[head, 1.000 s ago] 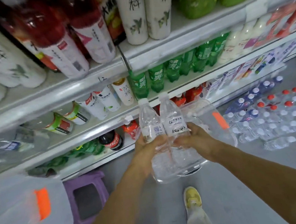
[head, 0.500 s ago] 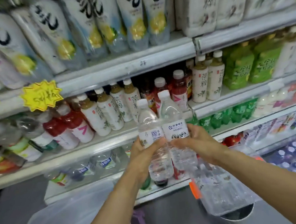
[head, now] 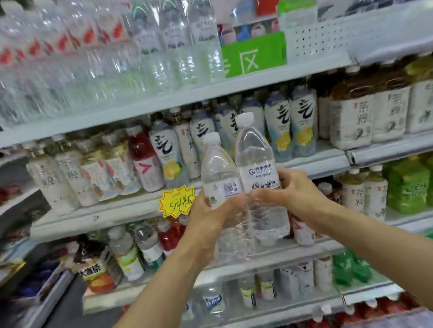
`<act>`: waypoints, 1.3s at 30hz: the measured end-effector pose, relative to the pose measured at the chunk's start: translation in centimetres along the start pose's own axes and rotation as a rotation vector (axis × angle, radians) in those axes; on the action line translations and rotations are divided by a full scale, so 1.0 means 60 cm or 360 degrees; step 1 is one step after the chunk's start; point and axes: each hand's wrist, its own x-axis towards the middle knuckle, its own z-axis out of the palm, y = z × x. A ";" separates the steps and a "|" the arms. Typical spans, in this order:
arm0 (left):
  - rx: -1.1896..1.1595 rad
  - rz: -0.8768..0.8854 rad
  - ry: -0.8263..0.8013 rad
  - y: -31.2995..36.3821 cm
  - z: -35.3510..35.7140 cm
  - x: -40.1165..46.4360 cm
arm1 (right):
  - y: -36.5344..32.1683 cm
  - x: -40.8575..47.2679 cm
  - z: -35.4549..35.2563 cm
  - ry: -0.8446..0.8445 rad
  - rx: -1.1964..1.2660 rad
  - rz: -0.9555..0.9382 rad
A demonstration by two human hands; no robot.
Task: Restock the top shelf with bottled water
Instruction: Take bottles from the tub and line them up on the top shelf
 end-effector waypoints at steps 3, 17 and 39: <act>-0.0024 0.0133 0.0015 0.044 -0.010 0.019 | -0.057 0.030 0.005 0.0013 -0.0039 -0.0119; 0.0230 0.0558 0.0287 0.229 -0.013 0.203 | -0.298 0.251 -0.084 0.0289 -0.0055 -0.0552; 0.0161 0.0598 0.0504 0.256 0.037 0.399 | -0.265 0.575 -0.146 0.0024 -0.0319 -0.0407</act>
